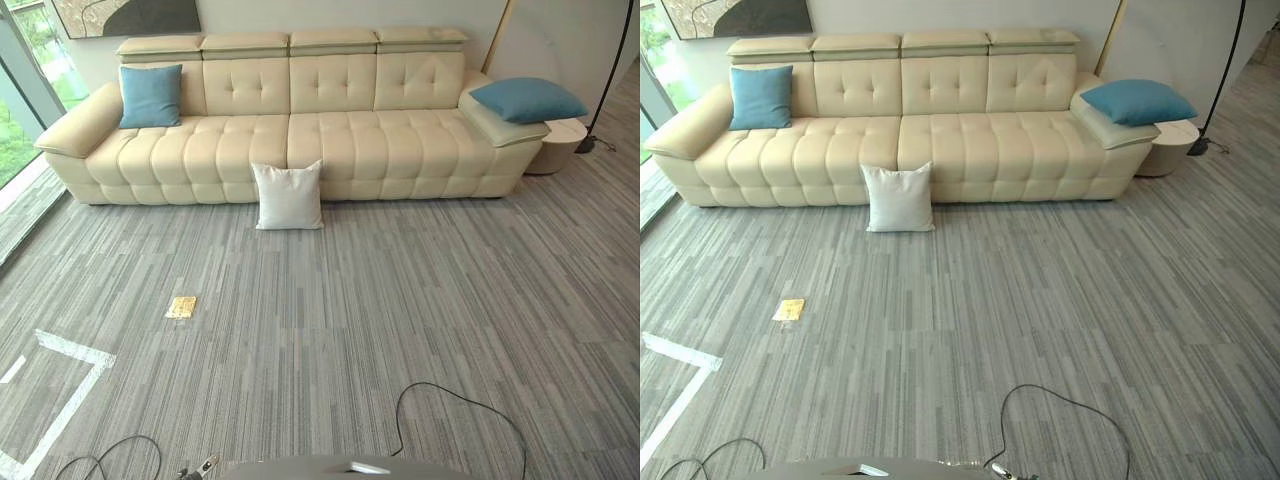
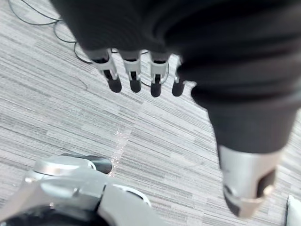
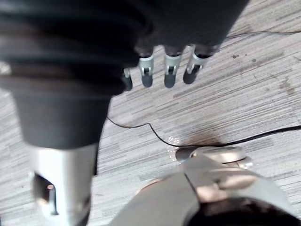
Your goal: Pick up cushions and gather them together orderly.
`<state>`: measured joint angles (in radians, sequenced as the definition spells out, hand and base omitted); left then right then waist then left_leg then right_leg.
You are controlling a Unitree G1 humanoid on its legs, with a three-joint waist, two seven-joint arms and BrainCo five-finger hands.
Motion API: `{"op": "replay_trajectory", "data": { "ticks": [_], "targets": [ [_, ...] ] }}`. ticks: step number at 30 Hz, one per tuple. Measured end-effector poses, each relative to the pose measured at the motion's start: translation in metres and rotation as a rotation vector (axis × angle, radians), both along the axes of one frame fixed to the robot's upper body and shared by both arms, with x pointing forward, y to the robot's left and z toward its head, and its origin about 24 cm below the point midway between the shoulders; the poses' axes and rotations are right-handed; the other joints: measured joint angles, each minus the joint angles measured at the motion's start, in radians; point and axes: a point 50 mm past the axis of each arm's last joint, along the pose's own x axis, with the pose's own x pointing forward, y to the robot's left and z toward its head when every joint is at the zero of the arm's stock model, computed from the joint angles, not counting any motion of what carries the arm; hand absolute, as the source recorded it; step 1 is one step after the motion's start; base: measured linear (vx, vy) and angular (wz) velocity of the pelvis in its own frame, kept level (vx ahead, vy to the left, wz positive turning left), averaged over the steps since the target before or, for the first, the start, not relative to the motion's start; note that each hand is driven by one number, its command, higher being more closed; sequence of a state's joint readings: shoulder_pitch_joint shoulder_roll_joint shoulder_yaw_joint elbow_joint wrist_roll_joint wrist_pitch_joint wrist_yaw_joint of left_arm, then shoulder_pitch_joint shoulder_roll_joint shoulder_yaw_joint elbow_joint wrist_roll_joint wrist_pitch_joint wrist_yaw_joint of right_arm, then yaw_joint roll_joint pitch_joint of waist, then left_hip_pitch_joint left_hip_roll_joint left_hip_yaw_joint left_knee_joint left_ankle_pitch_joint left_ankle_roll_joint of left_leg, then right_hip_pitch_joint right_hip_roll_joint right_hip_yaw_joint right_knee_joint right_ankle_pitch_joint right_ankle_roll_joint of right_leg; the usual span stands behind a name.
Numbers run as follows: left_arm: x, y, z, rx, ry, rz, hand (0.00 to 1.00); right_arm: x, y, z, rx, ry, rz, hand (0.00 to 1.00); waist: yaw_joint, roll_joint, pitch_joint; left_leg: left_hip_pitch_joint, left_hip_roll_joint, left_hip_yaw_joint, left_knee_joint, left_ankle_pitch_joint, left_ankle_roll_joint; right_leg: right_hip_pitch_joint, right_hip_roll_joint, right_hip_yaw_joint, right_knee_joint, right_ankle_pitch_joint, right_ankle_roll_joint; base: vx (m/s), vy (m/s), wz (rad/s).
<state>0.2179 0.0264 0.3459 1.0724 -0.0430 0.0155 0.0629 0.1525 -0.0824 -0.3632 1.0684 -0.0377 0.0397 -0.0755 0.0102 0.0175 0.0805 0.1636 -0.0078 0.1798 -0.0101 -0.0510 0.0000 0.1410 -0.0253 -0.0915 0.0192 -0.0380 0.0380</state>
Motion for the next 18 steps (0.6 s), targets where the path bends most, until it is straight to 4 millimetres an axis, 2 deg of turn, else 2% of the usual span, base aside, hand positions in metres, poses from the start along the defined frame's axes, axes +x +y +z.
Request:
{"op": "replay_trajectory", "data": {
  "ticks": [18],
  "targets": [
    [-0.0001,0.0002,-0.0007,-0.003,0.008,-0.002,0.00,0.0083,0.0005,0.0003,0.004,-0.014,-0.008,0.00,0.005,-0.010,0.016,0.044,-0.002,-0.009,-0.068,0.032,-0.004,0.026,0.008,-0.009,-0.034,0.011,0.004,0.00,-0.012,0.00]
  ]
}}
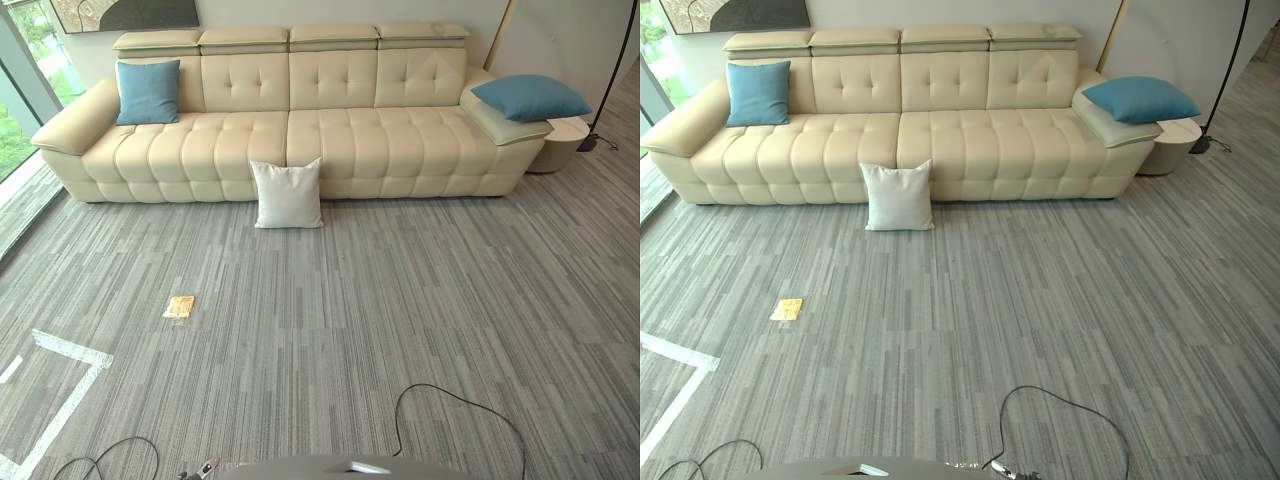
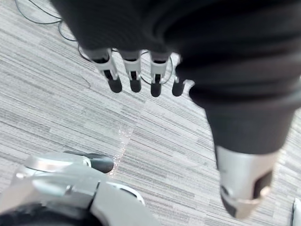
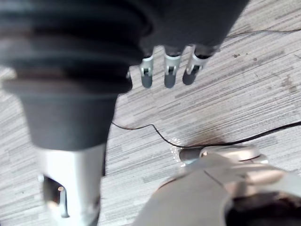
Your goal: Pick up cushions and gather them together orderly.
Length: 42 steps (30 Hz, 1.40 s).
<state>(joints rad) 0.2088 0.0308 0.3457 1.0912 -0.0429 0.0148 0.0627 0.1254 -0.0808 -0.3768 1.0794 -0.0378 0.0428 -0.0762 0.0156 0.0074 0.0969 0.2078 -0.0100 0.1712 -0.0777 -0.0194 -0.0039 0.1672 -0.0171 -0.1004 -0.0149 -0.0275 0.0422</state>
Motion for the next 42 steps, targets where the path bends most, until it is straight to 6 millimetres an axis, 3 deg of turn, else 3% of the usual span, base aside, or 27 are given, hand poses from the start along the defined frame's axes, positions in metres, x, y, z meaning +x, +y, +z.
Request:
{"op": "replay_trajectory", "data": {
  "ticks": [16,25,29,32,34,36,39,41,42],
  "targets": [
    [0.003,0.003,0.001,0.009,0.000,-0.038,0.00,0.002,0.003,-0.001,0.012,-0.007,-0.030,0.00,-0.001,-0.015,0.018,-0.015,0.001,-0.008,-0.006,-0.002,-0.003,0.002,0.003,-0.016,-0.025,0.001,-0.002,-0.02,-0.030,0.03],
    [0.017,0.007,0.002,0.020,-0.034,-0.043,0.00,0.004,0.005,-0.001,0.018,-0.026,-0.081,0.00,0.008,-0.020,0.053,-0.079,0.009,-0.008,0.035,-0.014,-0.016,-0.042,0.004,-0.026,-0.003,-0.009,-0.005,-0.01,-0.037,0.02],
    [0.040,0.014,0.007,0.041,-0.103,-0.015,0.00,0.013,0.011,0.001,0.019,-0.070,-0.115,0.00,0.013,-0.043,0.095,-0.251,0.060,0.025,0.388,-0.137,-0.050,-0.103,-0.001,-0.065,0.117,-0.090,-0.017,-0.04,-0.056,0.26],
    [0.048,0.013,0.009,0.030,-0.147,0.081,0.00,0.018,0.011,0.003,0.017,-0.096,-0.122,0.00,0.021,-0.039,0.109,-0.415,0.132,0.057,0.769,-0.137,-0.051,-0.096,-0.006,-0.089,0.189,-0.157,-0.040,-0.03,-0.017,0.09],
    [0.046,0.012,0.009,0.021,-0.154,0.115,0.00,0.018,0.010,0.004,0.018,-0.103,-0.136,0.00,0.023,-0.041,0.115,-0.476,0.166,0.079,0.850,-0.185,-0.037,-0.089,-0.019,-0.082,0.217,-0.181,-0.047,0.10,0.082,-0.03],
    [0.046,0.010,0.008,0.010,-0.158,0.134,0.00,0.024,0.008,0.006,0.019,-0.129,-0.155,0.00,0.023,-0.039,0.116,-0.515,0.182,0.084,0.785,-0.202,-0.043,-0.077,-0.039,-0.069,0.220,-0.190,-0.035,0.18,0.142,-0.07],
    [0.047,0.007,0.008,-0.003,-0.166,0.158,0.00,0.039,0.006,0.009,0.020,-0.172,-0.166,0.00,0.036,-0.029,0.122,-0.550,0.181,0.098,0.534,-0.136,-0.058,-0.061,-0.094,-0.041,0.213,-0.218,0.010,0.24,0.254,-0.21],
    [0.045,0.000,0.007,-0.016,-0.159,0.175,0.00,0.048,0.007,0.011,0.023,-0.195,-0.151,0.00,0.049,0.000,0.113,-0.556,0.191,0.079,0.376,-0.005,-0.088,-0.038,-0.120,-0.011,0.195,-0.252,0.065,0.34,0.425,-0.31],
    [0.045,0.001,0.007,-0.015,-0.159,0.177,0.00,0.051,0.011,0.011,0.032,-0.199,-0.143,0.00,0.052,0.000,0.113,-0.556,0.184,0.083,0.385,0.036,-0.076,-0.030,-0.128,0.001,0.182,-0.257,0.068,0.41,0.462,-0.44]
  ]
}}
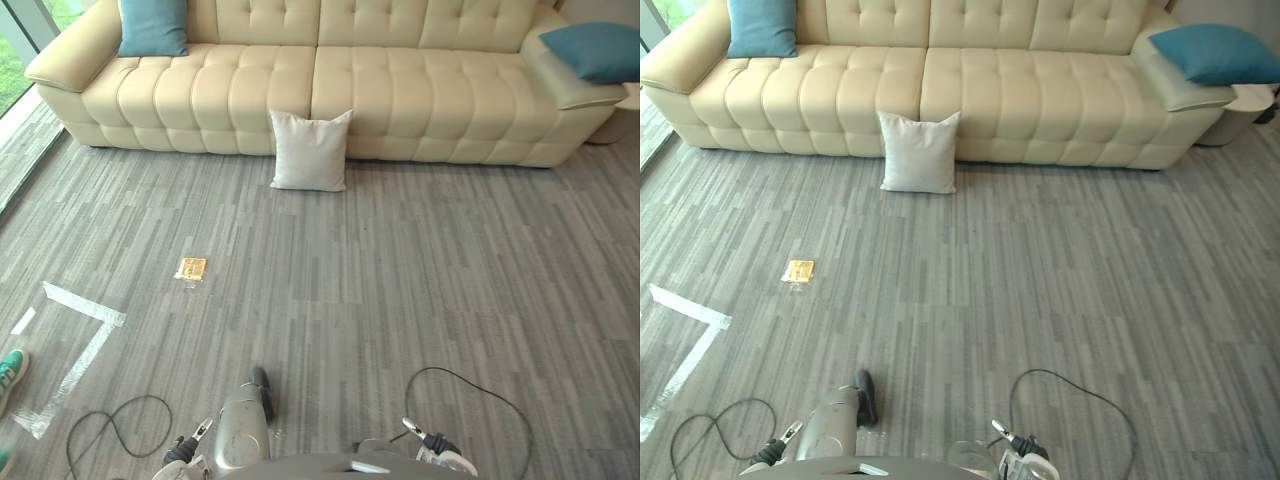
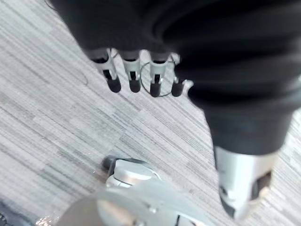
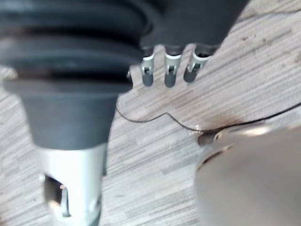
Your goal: Pick up cushions and gather them together orderly.
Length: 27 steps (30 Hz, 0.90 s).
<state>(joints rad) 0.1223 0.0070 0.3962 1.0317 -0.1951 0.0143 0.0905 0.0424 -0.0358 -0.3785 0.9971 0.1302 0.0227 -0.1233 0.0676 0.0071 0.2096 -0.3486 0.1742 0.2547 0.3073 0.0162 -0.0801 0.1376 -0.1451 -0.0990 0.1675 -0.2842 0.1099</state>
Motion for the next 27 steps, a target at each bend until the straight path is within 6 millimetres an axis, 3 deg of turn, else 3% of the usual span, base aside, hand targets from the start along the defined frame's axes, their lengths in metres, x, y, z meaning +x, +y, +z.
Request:
{"op": "replay_trajectory", "data": {
  "ticks": [1,2,3,6,8,9,10,11,12,14,16,18,19,20,21,22,23,24,25,26,27],
  "targets": [
    [-0.001,0.003,0.001,0.009,0.000,0.006,0.00,0.004,0.009,-0.001,0.018,-0.005,0.012,0.00,0.015,-0.014,-0.008,-0.017,-0.021,0.018,0.042,-0.020,0.033,0.012,-0.020,0.016,-0.035,-0.004,-0.007,0.46,0.368,-0.29],
    [0.006,0.005,0.002,0.022,-0.025,0.005,0.00,0.012,0.011,0.001,0.029,-0.031,0.006,0.00,0.018,-0.025,-0.015,-0.061,-0.025,0.022,0.105,-0.079,0.063,-0.001,-0.022,0.036,0.006,0.006,-0.016,0.67,0.413,-0.19],
    [0.009,0.008,0.004,0.031,-0.033,0.012,0.00,0.017,0.021,0.001,0.062,-0.046,-0.016,0.00,0.020,-0.050,-0.022,-0.079,-0.045,0.024,0.150,-0.126,0.089,-0.005,-0.025,0.037,0.057,0.026,-0.004,0.49,0.248,0.01],
    [0.007,0.013,0.004,0.038,-0.031,0.029,0.00,0.021,0.041,-0.001,0.116,-0.053,-0.007,0.00,0.033,-0.085,-0.046,-0.086,-0.065,0.054,0.244,-0.232,0.118,0.001,-0.060,0.029,0.093,0.028,0.004,0.42,0.196,-0.12],
    [0.009,0.015,0.005,0.049,-0.027,-0.015,0.00,0.017,0.040,-0.003,0.123,-0.039,-0.022,0.00,0.031,-0.093,-0.056,-0.058,-0.089,0.067,0.274,-0.287,0.124,-0.030,-0.090,0.041,0.219,0.039,0.043,0.39,0.203,-0.05],
    [0.011,0.015,0.005,0.056,-0.025,-0.046,0.00,0.017,0.037,-0.003,0.118,-0.041,-0.033,0.00,0.034,-0.094,-0.057,-0.016,-0.097,0.084,0.266,-0.309,0.128,-0.102,-0.110,0.067,0.399,0.084,0.073,0.40,0.182,-0.29],
    [0.011,0.015,0.005,0.059,-0.023,-0.063,0.00,0.019,0.036,-0.001,0.111,-0.053,-0.031,0.00,0.033,-0.092,-0.055,0.032,-0.096,0.096,0.263,-0.331,0.135,-0.184,-0.122,0.084,0.581,0.178,0.082,0.41,0.145,-0.39],
    [0.011,0.016,0.005,0.062,-0.018,-0.074,0.00,0.022,0.033,0.001,0.098,-0.075,-0.030,0.00,0.022,-0.078,-0.043,0.109,-0.097,0.103,0.258,-0.369,0.140,-0.247,-0.138,0.078,0.774,0.219,0.069,0.43,0.100,-0.33],
    [0.007,0.017,0.005,0.061,-0.005,-0.072,0.00,0.025,0.031,0.003,0.085,-0.086,-0.015,0.00,0.011,-0.076,-0.039,0.201,-0.099,0.106,0.229,-0.394,0.142,-0.290,-0.145,0.046,0.898,0.201,0.032,0.43,0.067,-0.21],
    [0.004,0.017,0.004,0.059,0.006,-0.070,0.00,0.027,0.029,0.004,0.068,-0.093,0.015,0.00,0.004,-0.071,-0.040,0.327,-0.097,0.114,0.144,-0.400,0.129,-0.356,-0.136,-0.033,0.967,0.145,-0.019,0.42,0.005,-0.10],
    [0.007,0.018,0.005,0.060,0.000,-0.070,0.00,0.032,0.027,0.008,0.054,-0.123,0.031,0.00,-0.018,-0.068,-0.040,0.423,-0.094,0.115,0.044,-0.384,0.098,-0.468,-0.118,-0.123,0.888,0.108,-0.025,0.52,-0.056,0.13],
    [0.014,0.013,0.005,0.049,-0.018,-0.074,0.00,0.038,0.019,0.011,0.038,-0.142,0.016,0.00,-0.030,-0.050,-0.031,0.514,-0.085,0.115,-0.042,-0.371,0.073,-0.551,-0.087,-0.218,0.665,0.092,-0.053,0.53,-0.109,0.15],
    [0.021,0.006,0.005,0.031,-0.035,-0.077,0.00,0.038,0.012,0.013,0.027,-0.148,0.001,0.00,-0.037,-0.025,-0.022,0.567,-0.066,0.113,-0.085,-0.371,0.072,-0.565,-0.042,-0.253,0.481,0.121,-0.079,0.48,-0.125,0.21],
    [0.025,0.001,0.005,0.019,-0.045,-0.082,0.00,0.038,0.010,0.013,0.021,-0.147,-0.001,0.00,-0.044,-0.014,-0.018,0.591,-0.057,0.105,-0.101,-0.371,0.072,-0.569,-0.021,-0.258,0.385,0.150,-0.081,0.60,-0.174,0.55],
    [0.030,-0.011,0.004,-0.012,-0.054,-0.089,0.00,0.036,0.006,0.013,0.016,-0.144,-0.002,0.00,-0.061,-0.004,-0.018,0.630,-0.049,0.084,-0.133,-0.369,0.070,-0.578,0.005,-0.253,0.207,0.225,-0.072,0.50,-0.159,0.60],
    [0.031,-0.015,0.004,-0.021,-0.060,-0.093,0.00,0.033,0.005,0.012,0.019,-0.143,-0.017,0.00,-0.065,-0.007,-0.019,0.650,-0.052,0.069,-0.144,-0.368,0.068,-0.570,0.015,-0.238,0.124,0.265,-0.065,0.80,-0.298,0.68],
    [0.032,-0.015,0.004,-0.026,-0.066,-0.098,0.00,0.022,0.004,0.009,0.027,-0.123,-0.038,0.00,-0.068,-0.024,-0.018,0.734,-0.061,0.027,-0.161,-0.369,0.066,-0.539,0.029,-0.185,0.048,0.417,-0.105,0.70,-0.267,0.34],
    [0.033,-0.021,0.002,-0.043,-0.061,-0.092,0.00,0.022,0.000,0.010,0.020,-0.130,-0.048,0.00,-0.067,-0.005,-0.018,0.754,-0.050,0.014,-0.156,-0.361,0.065,-0.544,0.031,-0.186,0.103,0.441,-0.117,0.82,-0.331,0.20],
    [0.032,-0.032,0.000,-0.072,-0.052,-0.094,0.00,0.025,-0.005,0.013,0.005,-0.146,-0.056,0.00,-0.067,0.020,-0.026,0.754,-0.029,-0.020,-0.135,-0.329,0.073,-0.582,0.037,-0.187,0.225,0.354,-0.135,0.66,-0.276,-0.01],
    [0.034,-0.038,0.000,-0.079,-0.055,-0.112,0.00,0.029,-0.006,0.015,0.005,-0.159,-0.064,0.00,-0.070,0.050,-0.038,0.754,-0.007,-0.080,-0.091,-0.282,0.052,-0.590,0.044,-0.193,0.315,0.267,-0.143,0.76,-0.335,-0.02],
    [0.036,-0.040,0.001,-0.080,-0.058,-0.123,0.00,0.030,-0.007,0.015,0.004,-0.161,-0.063,0.00,-0.070,0.061,-0.043,0.748,0.004,-0.117,-0.052,-0.243,0.036,-0.585,0.049,-0.200,0.353,0.228,-0.146,0.75,-0.310,0.05]
  ]
}}
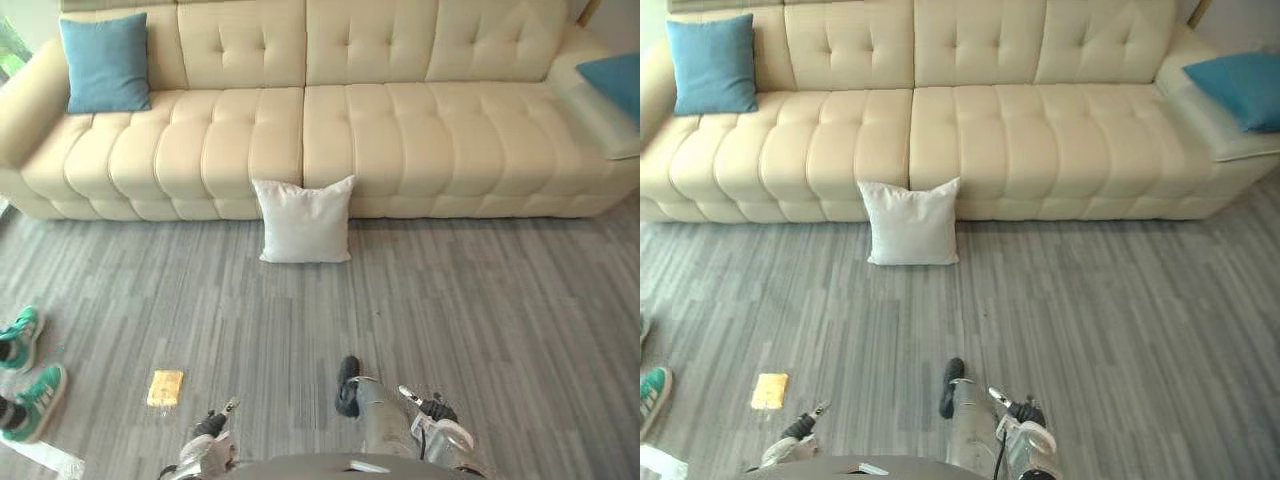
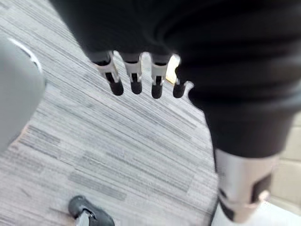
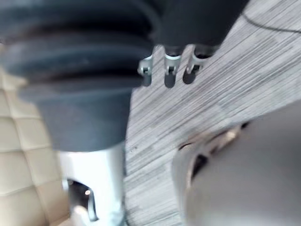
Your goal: Pick up cushions and gather them together orderly.
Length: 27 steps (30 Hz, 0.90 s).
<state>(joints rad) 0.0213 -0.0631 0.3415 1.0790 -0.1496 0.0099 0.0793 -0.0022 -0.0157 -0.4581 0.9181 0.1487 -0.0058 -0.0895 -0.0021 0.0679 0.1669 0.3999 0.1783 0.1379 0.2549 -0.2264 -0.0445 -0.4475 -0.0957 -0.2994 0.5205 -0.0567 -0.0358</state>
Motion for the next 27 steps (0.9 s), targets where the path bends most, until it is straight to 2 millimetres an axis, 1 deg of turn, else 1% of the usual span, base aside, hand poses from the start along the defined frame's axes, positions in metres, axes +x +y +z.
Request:
{"op": "replay_trajectory", "data": {
  "ticks": [1,2,3,4,5,6,7,8,9,10,11,12,13,14,15,16,17,18,19,20,21,22,23,24,25,26,27],
  "targets": [
    [0.003,-0.005,0.001,-0.013,-0.009,-0.006,0.00,-0.001,-0.002,0.000,0.001,0.006,-0.008,0.00,-0.002,0.019,-0.002,-0.029,0.030,-0.062,0.110,0.063,-0.029,0.039,0.019,-0.020,0.018,-0.051,-0.008,0.73,-0.254,0.20],
    [0.006,-0.006,0.002,-0.017,-0.026,-0.008,0.00,-0.003,-0.003,-0.001,0.002,0.013,-0.019,0.00,-0.007,0.030,-0.001,-0.097,0.055,-0.121,0.267,0.155,-0.073,0.092,0.035,-0.046,0.004,-0.085,-0.013,0.47,-0.149,0.25],
    [0.009,-0.005,0.003,-0.014,-0.035,-0.008,0.00,-0.004,-0.003,-0.001,0.002,0.015,-0.018,0.00,-0.009,0.031,-0.001,-0.128,0.060,-0.144,0.326,0.203,-0.100,0.110,0.040,-0.052,-0.002,-0.094,-0.013,0.43,-0.098,0.29],
    [0.014,-0.003,0.005,-0.013,-0.060,-0.004,0.00,-0.006,-0.002,-0.002,-0.003,0.027,-0.006,0.00,-0.006,0.028,0.001,-0.239,0.065,-0.179,0.551,0.268,-0.165,0.167,0.053,-0.051,-0.033,-0.116,-0.011,0.51,-0.063,0.14],
    [0.016,0.000,0.007,-0.006,-0.075,0.002,0.00,-0.007,-0.001,-0.003,-0.008,0.036,0.006,0.00,0.003,0.026,0.007,-0.330,0.092,-0.126,0.738,0.251,-0.160,0.243,0.070,-0.049,-0.079,-0.126,-0.034,0.61,-0.071,0.03],
    [0.018,0.002,0.008,-0.002,-0.085,0.015,0.00,-0.007,0.000,-0.003,-0.005,0.040,0.007,0.00,0.008,0.022,0.018,-0.369,0.109,-0.076,0.799,0.223,-0.146,0.298,0.081,-0.043,-0.110,-0.131,-0.035,0.56,-0.034,-0.11],
    [0.020,0.005,0.009,0.006,-0.097,0.021,0.00,-0.008,0.001,-0.004,0.000,0.046,0.010,0.00,0.017,0.013,0.023,-0.432,0.131,0.008,0.849,0.155,-0.104,0.387,0.089,-0.039,-0.178,-0.134,-0.031,0.34,-0.001,-0.11],
    [0.020,0.006,0.009,0.007,-0.098,0.024,0.00,-0.010,0.003,-0.006,0.003,0.055,0.013,0.00,0.021,0.011,0.022,-0.461,0.130,0.037,0.844,0.125,-0.090,0.420,0.089,-0.036,-0.203,-0.135,-0.029,0.40,0.029,-0.13],
    [0.021,0.007,0.010,0.009,-0.107,0.030,0.00,-0.012,0.004,-0.007,0.001,0.066,0.030,0.00,0.030,0.011,0.021,-0.519,0.130,0.081,0.822,0.073,-0.064,0.466,0.088,-0.025,-0.243,-0.137,-0.020,0.40,0.070,-0.19],
    [0.022,0.010,0.011,0.017,-0.113,0.028,0.00,-0.008,0.005,-0.006,-0.001,0.060,0.043,0.00,0.037,0.009,0.022,-0.584,0.129,0.121,0.762,0.029,-0.049,0.509,0.085,-0.014,-0.281,-0.138,-0.004,0.42,0.093,-0.25],
    [0.022,0.012,0.012,0.024,-0.114,0.028,0.00,-0.007,0.006,-0.006,0.003,0.061,0.044,0.00,0.040,0.003,0.025,-0.625,0.127,0.155,0.672,-0.001,-0.029,0.545,0.076,-0.011,-0.306,-0.127,0.019,0.37,0.106,-0.24],
    [0.022,0.013,0.011,0.026,-0.112,0.029,0.00,-0.007,0.007,-0.007,0.008,0.063,0.042,0.00,0.042,-0.004,0.030,-0.633,0.121,0.180,0.600,-0.012,-0.029,0.561,0.063,-0.006,-0.313,-0.127,0.029,0.50,0.206,-0.26],
    [0.017,0.019,0.011,0.041,-0.102,0.030,0.00,-0.008,0.012,-0.008,0.023,0.069,0.042,0.00,0.050,-0.026,0.041,-0.645,0.079,0.199,0.349,-0.005,-0.023,0.613,0.026,0.010,-0.330,-0.149,0.060,0.50,0.232,-0.27],
    [0.015,0.020,0.010,0.040,-0.099,0.041,0.00,-0.008,0.012,-0.008,0.025,0.070,0.042,0.00,0.054,-0.030,0.043,-0.646,0.064,0.191,0.259,0.012,-0.022,0.628,0.013,0.018,-0.332,-0.160,0.074,0.48,0.258,-0.36],
    [0.014,0.021,0.010,0.042,-0.099,0.051,0.00,-0.011,0.013,-0.009,0.027,0.076,0.042,0.00,0.062,-0.034,0.039,-0.642,0.047,0.175,0.138,0.098,-0.026,0.650,-0.007,0.038,-0.334,-0.184,0.098,0.48,0.311,-0.52],
    [0.011,0.025,0.010,0.053,-0.093,0.056,0.00,-0.016,0.018,-0.012,0.031,0.098,0.071,0.00,0.072,-0.064,0.014,-0.622,0.000,0.185,0.124,0.176,0.022,0.666,-0.044,0.083,-0.335,-0.206,0.116,0.50,0.322,-0.43],
    [0.010,0.028,0.010,0.061,-0.091,0.053,0.00,-0.018,0.023,-0.013,0.043,0.103,0.079,0.00,0.061,-0.074,-0.006,-0.625,-0.011,0.198,0.126,0.158,0.026,0.662,-0.058,0.100,-0.341,-0.194,0.104,0.61,0.391,-0.39],
    [0.008,0.032,0.010,0.072,-0.082,0.048,0.00,-0.013,0.032,-0.013,0.065,0.092,0.085,0.00,0.054,-0.092,-0.017,-0.627,-0.013,0.217,0.147,0.135,0.049,0.656,-0.064,0.132,-0.349,-0.149,0.088,0.59,0.372,-0.33],
    [0.006,0.039,0.010,0.086,-0.072,0.049,0.00,-0.013,0.042,-0.015,0.095,0.094,0.090,0.00,0.057,-0.116,-0.033,-0.615,-0.013,0.240,0.172,0.106,0.074,0.657,-0.075,0.163,-0.359,-0.094,0.090,0.57,0.348,-0.45],
    [0.005,0.040,0.009,0.090,-0.066,0.047,0.00,-0.014,0.046,-0.016,0.108,0.100,0.090,0.00,0.059,-0.125,-0.039,-0.601,-0.014,0.252,0.176,0.095,0.088,0.659,-0.080,0.180,-0.356,-0.063,0.089,0.51,0.306,-0.44],
    [0.004,0.041,0.009,0.092,-0.058,0.044,0.00,-0.014,0.048,-0.017,0.116,0.104,0.095,0.00,0.059,-0.128,-0.041,-0.581,-0.022,0.255,0.171,0.091,0.095,0.660,-0.086,0.190,-0.345,-0.031,0.091,0.30,0.167,-0.37],
    [0.002,0.042,0.008,0.094,-0.048,0.032,0.00,-0.015,0.048,-0.018,0.117,0.110,0.099,0.00,0.061,-0.128,-0.042,-0.543,-0.035,0.257,0.149,0.090,0.095,0.651,-0.098,0.212,-0.301,0.001,0.094,0.39,0.213,-0.44],
    [0.000,0.041,0.007,0.094,-0.032,0.009,0.00,-0.014,0.047,-0.017,0.117,0.103,0.104,0.00,0.061,-0.133,-0.045,-0.482,-0.053,0.258,0.103,0.086,0.096,0.608,-0.111,0.246,-0.182,0.030,0.108,0.30,0.148,-0.41],
    [-0.001,0.041,0.006,0.095,-0.024,-0.005,0.00,-0.014,0.046,-0.017,0.116,0.101,0.106,0.00,0.060,-0.117,-0.036,-0.452,-0.061,0.258,0.076,0.084,0.095,0.574,-0.116,0.266,-0.094,0.045,0.115,0.28,0.129,-0.32],
    [-0.002,0.040,0.006,0.098,-0.016,-0.033,0.00,-0.012,0.045,-0.016,0.109,0.092,0.112,0.00,0.049,-0.116,-0.036,-0.413,-0.071,0.260,0.040,0.079,0.099,0.508,-0.125,0.291,0.041,0.074,0.142,0.19,0.052,-0.04],
    [-0.002,0.040,0.005,0.102,-0.006,-0.060,0.00,-0.008,0.045,-0.014,0.102,0.082,0.126,0.00,0.036,-0.116,-0.035,-0.385,-0.076,0.257,0.021,0.069,0.101,0.450,-0.132,0.296,0.179,0.078,0.164,0.21,0.028,0.08],
    [-0.004,0.039,0.004,0.100,0.008,-0.075,0.00,-0.006,0.046,-0.013,0.094,0.075,0.144,0.00,0.032,-0.118,-0.034,-0.356,-0.082,0.252,0.002,0.065,0.097,0.394,-0.135,0.282,0.290,0.054,0.166,0.22,-0.003,0.16]
  ]
}}
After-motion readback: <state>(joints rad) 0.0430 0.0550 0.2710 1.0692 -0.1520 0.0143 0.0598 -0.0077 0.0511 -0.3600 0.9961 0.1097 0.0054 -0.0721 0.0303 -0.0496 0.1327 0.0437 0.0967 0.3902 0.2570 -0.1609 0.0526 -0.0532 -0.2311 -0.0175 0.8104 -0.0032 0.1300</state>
